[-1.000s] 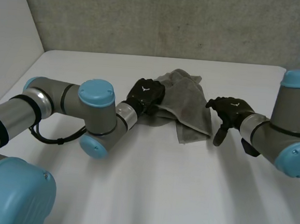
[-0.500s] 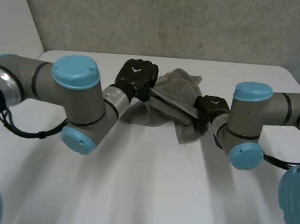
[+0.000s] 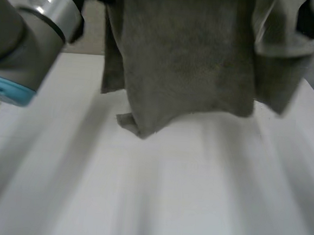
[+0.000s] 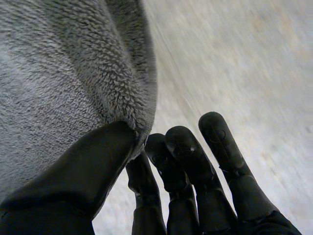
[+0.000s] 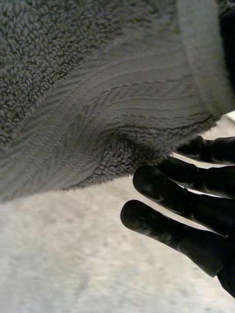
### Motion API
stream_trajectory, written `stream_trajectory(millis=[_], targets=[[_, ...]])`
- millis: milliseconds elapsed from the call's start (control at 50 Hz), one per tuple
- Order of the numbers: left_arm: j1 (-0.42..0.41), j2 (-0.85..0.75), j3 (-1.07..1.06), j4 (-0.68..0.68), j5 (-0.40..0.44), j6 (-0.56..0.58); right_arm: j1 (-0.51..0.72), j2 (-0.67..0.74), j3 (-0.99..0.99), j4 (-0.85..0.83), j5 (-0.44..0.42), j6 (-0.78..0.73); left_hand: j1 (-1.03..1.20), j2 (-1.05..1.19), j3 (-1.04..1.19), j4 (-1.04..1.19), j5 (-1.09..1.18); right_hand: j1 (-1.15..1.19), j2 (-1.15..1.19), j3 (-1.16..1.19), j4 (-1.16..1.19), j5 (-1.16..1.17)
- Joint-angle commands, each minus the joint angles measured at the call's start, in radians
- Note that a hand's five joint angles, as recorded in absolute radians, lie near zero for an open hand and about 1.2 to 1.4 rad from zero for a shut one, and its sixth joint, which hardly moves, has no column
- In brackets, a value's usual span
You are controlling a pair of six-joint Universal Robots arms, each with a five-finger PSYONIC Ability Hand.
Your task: Fold the towel.
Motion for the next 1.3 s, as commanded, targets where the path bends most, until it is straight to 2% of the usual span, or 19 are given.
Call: stream_trajectory(millis=[20,80,180,300,400,520,560,680,800,840,900,1000,1080,1100,1120,1160,1220,1260,1300], targets=[[0.025,0.083,-0.03,-0.002,0.008,0.001,-0.027,0.121,-0.234,0.245,-0.036,-0.034,0.168,0.057,0.059,0.042,0.102,0.086,0.143,0.066,0.059,0.082],[0.055,0.082,-0.076,-0.009,0.009,0.004,-0.024,0.168,-0.273,0.307,-0.038,-0.073,0.168,0.057,0.059,0.042,0.102,0.086,0.143,0.066,0.059,0.082],[0.074,-0.009,-0.18,-0.02,0.011,0.012,-0.001,0.361,-0.338,0.481,-0.039,-0.281,0.168,0.057,0.059,0.042,0.102,0.086,0.143,0.066,0.059,0.082],[0.077,-0.138,-0.19,-0.018,0.011,0.023,0.036,0.467,-0.344,0.472,-0.035,-0.384,0.168,0.057,0.059,0.042,0.102,0.086,0.143,0.066,0.059,0.082],[0.089,-0.276,-0.128,-0.005,0.008,0.066,0.06,0.595,-0.42,0.333,-0.019,-0.464,0.168,0.057,0.059,0.042,0.102,0.086,0.143,0.066,0.059,0.082],[0.109,-0.32,0.099,0.071,-0.026,0.122,0.071,0.608,-0.575,0.143,0.059,-0.435,0.168,0.057,0.059,0.042,0.102,0.086,0.143,0.066,0.059,0.082],[0.123,-0.265,0.196,0.138,-0.066,0.109,0.07,0.582,-0.678,0.034,0.131,-0.351,0.168,0.057,0.059,0.042,0.102,0.086,0.143,0.066,0.059,0.082],[0.129,-0.135,0.237,0.279,-0.095,0.072,0.058,0.51,-0.736,-0.049,0.168,-0.176,0.168,0.057,0.059,0.042,0.102,0.086,0.143,0.066,0.059,0.082],[0.129,-0.026,0.085,0.4,-0.08,0.032,0.054,0.462,-0.672,0.009,0.109,-0.128,0.168,0.057,0.059,0.042,0.102,0.086,0.143,0.066,0.059,0.082],[0.13,-0.018,0.023,0.41,-0.069,0.032,0.057,0.462,-0.594,0.104,0.059,-0.148,0.168,0.057,0.059,0.042,0.102,0.086,0.143,0.066,0.059,0.082],[0.149,-0.018,-0.107,0.411,-0.017,0.035,0.064,0.464,-0.554,0.149,0.043,-0.166,0.168,0.057,0.059,0.042,0.102,0.086,0.143,0.066,0.059,0.082],[0.18,-0.056,-0.366,0.419,0.132,0.044,0.068,0.45,-0.301,0.283,0.022,-0.309,0.168,0.057,0.059,0.042,0.102,0.086,0.143,0.066,0.059,0.082],[0.18,-0.084,-0.459,0.417,0.181,0.056,0.07,0.419,-0.165,0.296,0.022,-0.366,0.168,0.057,0.059,0.042,0.102,0.086,0.143,0.066,0.059,0.082],[0.178,-0.093,-0.496,0.417,0.187,0.061,0.07,0.396,-0.094,0.288,0.024,-0.389,-0.059,-0.17,-0.167,-0.184,-0.124,0.086,0.143,0.066,0.059,0.082],[0.178,-0.093,-0.497,0.417,0.187,0.061,0.07,0.396,-0.094,0.288,0.024,-0.389,-0.061,-0.172,-0.17,-0.187,-0.126,0.086,0.143,0.066,0.059,0.082],[0.167,-0.112,-0.556,0.419,0.189,0.072,0.07,0.349,0.016,0.252,0.024,-0.403,-0.575,-0.687,-0.684,-0.701,-0.641,0.086,0.143,0.066,0.059,0.082],[0.16,-0.124,-0.573,0.417,0.189,0.078,0.07,0.321,0.064,0.221,0.024,-0.406,-0.718,-0.83,-0.827,-0.844,-0.784,0.086,0.143,0.066,0.059,0.082],[0.137,-0.144,-0.584,0.417,0.189,0.092,0.07,0.265,0.135,0.18,0.022,-0.407,-0.955,-1.066,-1.064,-1.081,-1.021,0.086,0.143,0.066,0.059,0.082],[0.123,-0.156,-0.582,0.419,0.187,0.095,0.07,0.237,0.162,0.167,0.024,-0.407,-0.982,-1.094,-1.091,-1.108,-1.048,0.086,0.143,0.066,0.059,0.082]])
